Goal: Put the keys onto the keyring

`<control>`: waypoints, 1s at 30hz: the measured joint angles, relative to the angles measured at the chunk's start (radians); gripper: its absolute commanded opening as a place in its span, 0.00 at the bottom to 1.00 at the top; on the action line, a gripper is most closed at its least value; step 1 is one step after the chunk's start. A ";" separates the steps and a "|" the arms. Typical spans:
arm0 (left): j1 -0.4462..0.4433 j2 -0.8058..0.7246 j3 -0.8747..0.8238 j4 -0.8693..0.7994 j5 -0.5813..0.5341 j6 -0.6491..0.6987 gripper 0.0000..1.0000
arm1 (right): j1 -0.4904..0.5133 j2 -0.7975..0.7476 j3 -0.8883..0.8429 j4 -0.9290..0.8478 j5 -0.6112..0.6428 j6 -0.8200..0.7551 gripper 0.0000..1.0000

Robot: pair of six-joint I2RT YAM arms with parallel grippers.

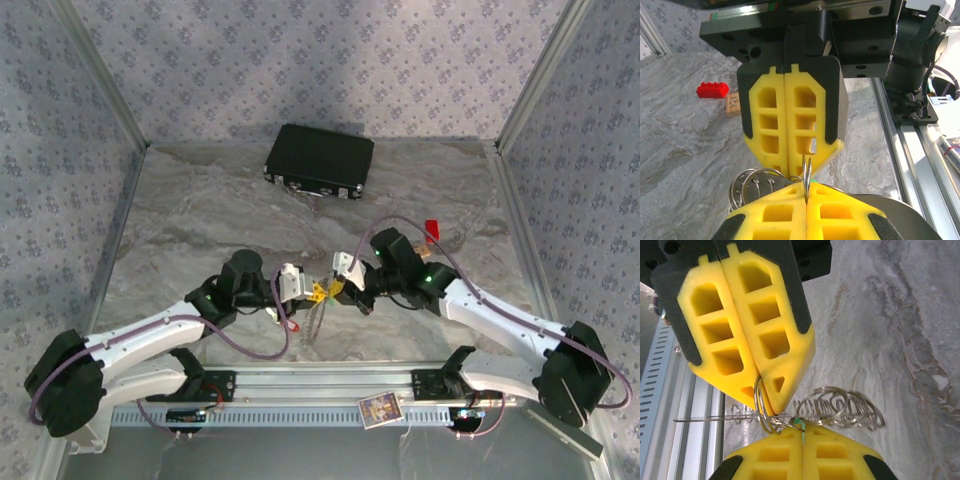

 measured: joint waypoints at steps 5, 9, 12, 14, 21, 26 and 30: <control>0.000 0.000 0.000 0.011 0.003 0.004 0.00 | -0.001 -0.019 0.000 -0.005 0.010 -0.001 0.31; 0.000 0.000 0.000 0.016 0.002 0.004 0.00 | -0.003 -0.090 -0.019 -0.010 0.045 0.005 0.36; 0.000 0.000 0.000 0.024 -0.002 0.003 0.00 | -0.002 -0.148 -0.044 -0.014 0.072 0.012 0.38; 0.000 0.000 0.000 0.035 -0.002 0.003 0.00 | 0.003 -0.168 -0.061 -0.016 0.085 0.016 0.40; 0.000 0.000 0.000 0.064 -0.006 0.002 0.00 | 0.027 -0.148 -0.095 0.029 0.096 0.027 0.42; 0.000 0.000 0.000 0.070 -0.009 -0.001 0.00 | 0.032 -0.105 -0.114 0.108 0.094 0.048 0.43; 0.000 0.000 0.000 0.076 -0.009 -0.005 0.00 | 0.035 -0.071 -0.119 0.156 0.084 0.061 0.42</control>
